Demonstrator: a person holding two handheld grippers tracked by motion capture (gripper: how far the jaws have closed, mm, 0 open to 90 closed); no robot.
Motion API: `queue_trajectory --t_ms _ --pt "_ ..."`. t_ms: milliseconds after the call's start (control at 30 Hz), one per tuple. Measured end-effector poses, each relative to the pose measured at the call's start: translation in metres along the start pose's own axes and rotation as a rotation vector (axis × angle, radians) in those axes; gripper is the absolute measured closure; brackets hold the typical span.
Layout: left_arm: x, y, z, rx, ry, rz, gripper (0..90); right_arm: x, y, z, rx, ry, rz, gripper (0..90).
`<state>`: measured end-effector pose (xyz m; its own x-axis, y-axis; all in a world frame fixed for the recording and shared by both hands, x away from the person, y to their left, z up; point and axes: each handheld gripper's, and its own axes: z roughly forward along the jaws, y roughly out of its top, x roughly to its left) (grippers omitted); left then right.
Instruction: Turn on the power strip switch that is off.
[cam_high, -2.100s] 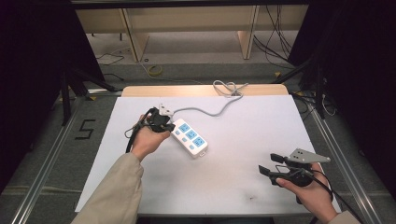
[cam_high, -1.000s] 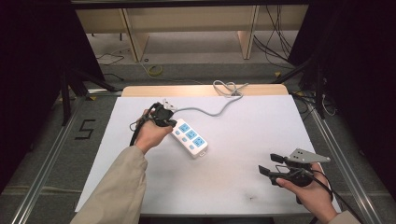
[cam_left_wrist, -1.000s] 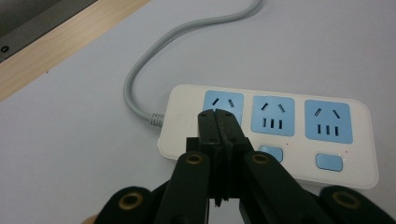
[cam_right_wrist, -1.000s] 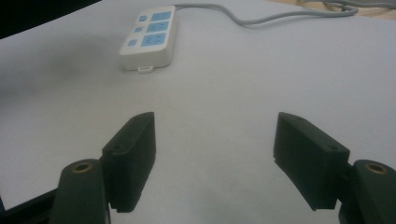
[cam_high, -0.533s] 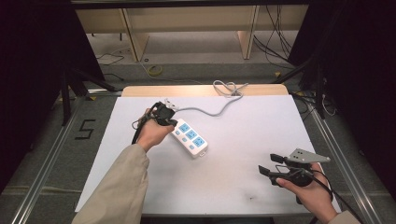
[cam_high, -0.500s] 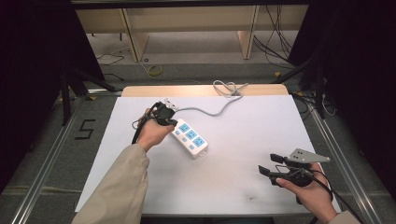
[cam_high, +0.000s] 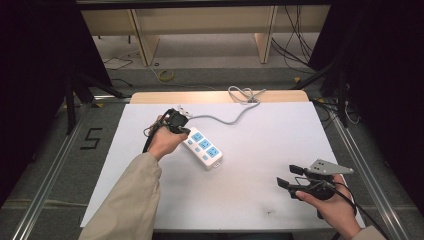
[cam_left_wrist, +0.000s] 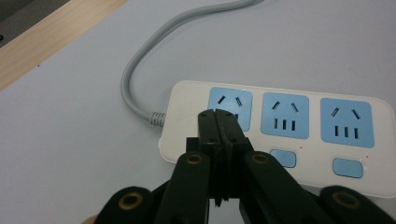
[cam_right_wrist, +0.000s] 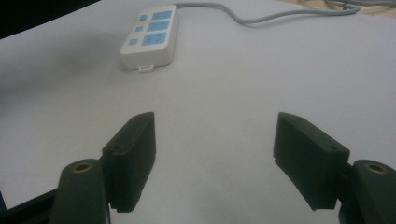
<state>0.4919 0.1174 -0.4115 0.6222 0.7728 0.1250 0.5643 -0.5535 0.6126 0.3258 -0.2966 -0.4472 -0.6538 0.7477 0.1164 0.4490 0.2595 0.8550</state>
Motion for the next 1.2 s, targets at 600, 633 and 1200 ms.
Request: queue_trajectory --t_ms 600,633,1200 --pt "0.001 0.006 0.006 0.024 0.005 0.001 89.8 0.0 0.0 0.0 0.003 0.001 0.0 30.4" --pt "0.001 0.006 0.006 0.029 0.006 0.003 89.9 0.0 0.0 0.0 0.003 0.001 0.0 30.4" --pt "0.004 0.009 0.014 0.07 0.013 0.009 89.8 -0.001 0.0 0.0 0.004 0.001 -0.001 30.4"
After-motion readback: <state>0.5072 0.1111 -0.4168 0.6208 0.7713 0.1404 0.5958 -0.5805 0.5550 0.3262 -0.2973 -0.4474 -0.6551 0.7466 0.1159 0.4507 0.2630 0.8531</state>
